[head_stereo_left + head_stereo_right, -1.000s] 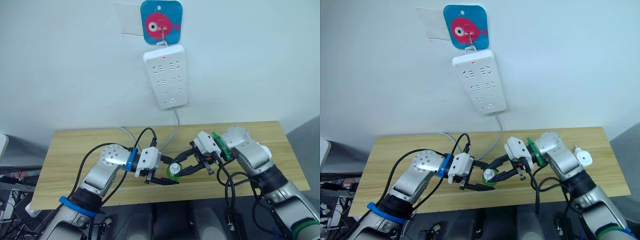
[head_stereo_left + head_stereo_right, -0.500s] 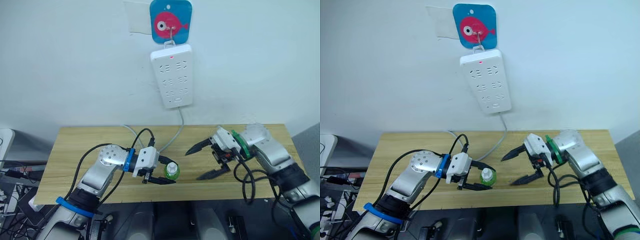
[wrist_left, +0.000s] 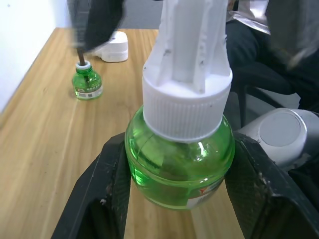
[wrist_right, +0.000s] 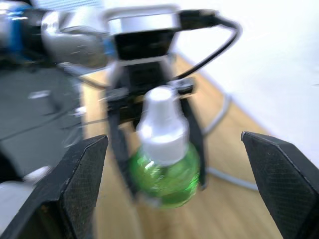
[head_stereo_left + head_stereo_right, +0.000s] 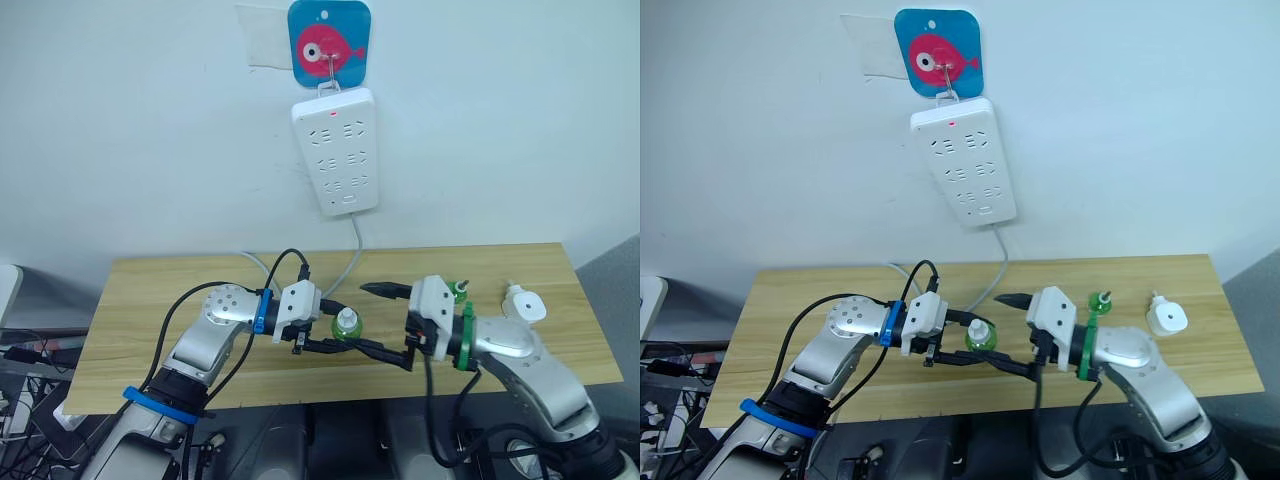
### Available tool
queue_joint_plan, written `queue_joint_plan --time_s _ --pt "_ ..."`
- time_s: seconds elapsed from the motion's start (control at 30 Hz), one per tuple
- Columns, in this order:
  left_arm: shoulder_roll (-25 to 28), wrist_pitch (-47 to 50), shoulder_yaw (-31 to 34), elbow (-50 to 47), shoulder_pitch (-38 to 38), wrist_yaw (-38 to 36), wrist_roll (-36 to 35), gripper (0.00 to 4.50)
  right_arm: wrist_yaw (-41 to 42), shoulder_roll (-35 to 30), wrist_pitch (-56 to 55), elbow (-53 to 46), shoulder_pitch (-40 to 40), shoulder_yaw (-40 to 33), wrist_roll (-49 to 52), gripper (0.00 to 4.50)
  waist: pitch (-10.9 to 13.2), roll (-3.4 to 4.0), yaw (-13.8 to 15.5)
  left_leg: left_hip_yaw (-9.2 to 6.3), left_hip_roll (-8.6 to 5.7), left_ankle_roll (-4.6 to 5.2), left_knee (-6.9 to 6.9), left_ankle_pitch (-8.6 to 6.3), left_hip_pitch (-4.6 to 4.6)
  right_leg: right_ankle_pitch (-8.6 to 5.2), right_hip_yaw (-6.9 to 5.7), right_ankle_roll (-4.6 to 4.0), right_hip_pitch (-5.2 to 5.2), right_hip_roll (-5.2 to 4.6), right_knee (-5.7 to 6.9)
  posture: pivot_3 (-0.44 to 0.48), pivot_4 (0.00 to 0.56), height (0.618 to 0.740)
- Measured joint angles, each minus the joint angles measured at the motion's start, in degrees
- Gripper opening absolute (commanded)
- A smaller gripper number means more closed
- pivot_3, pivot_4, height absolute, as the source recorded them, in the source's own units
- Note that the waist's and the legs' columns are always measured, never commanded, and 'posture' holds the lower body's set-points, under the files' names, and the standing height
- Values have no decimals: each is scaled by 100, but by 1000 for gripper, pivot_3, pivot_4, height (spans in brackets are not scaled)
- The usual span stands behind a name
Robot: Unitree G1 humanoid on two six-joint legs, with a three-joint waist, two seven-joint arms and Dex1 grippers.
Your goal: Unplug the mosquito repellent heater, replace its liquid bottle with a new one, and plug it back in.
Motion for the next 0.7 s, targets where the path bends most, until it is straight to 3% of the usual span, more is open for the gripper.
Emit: queue_joint_plan --time_s 0.33,0.7 --pt "-20 27 -1 19 -54 16 21 2252 -379 394 -34 242 -175 245 -415 4468 0 0 -25 2 -1 0 -5 0 0 0 0 -1 -1 1 -2 -87 282 740" --pt "103 82 94 -49 89 5 16 2252 21 -381 -63 237 125 -505 -58 4468 -2 1 -11 9 -3 1 -4 0 1 0 -2 0 -1 1 0 -83 268 740"
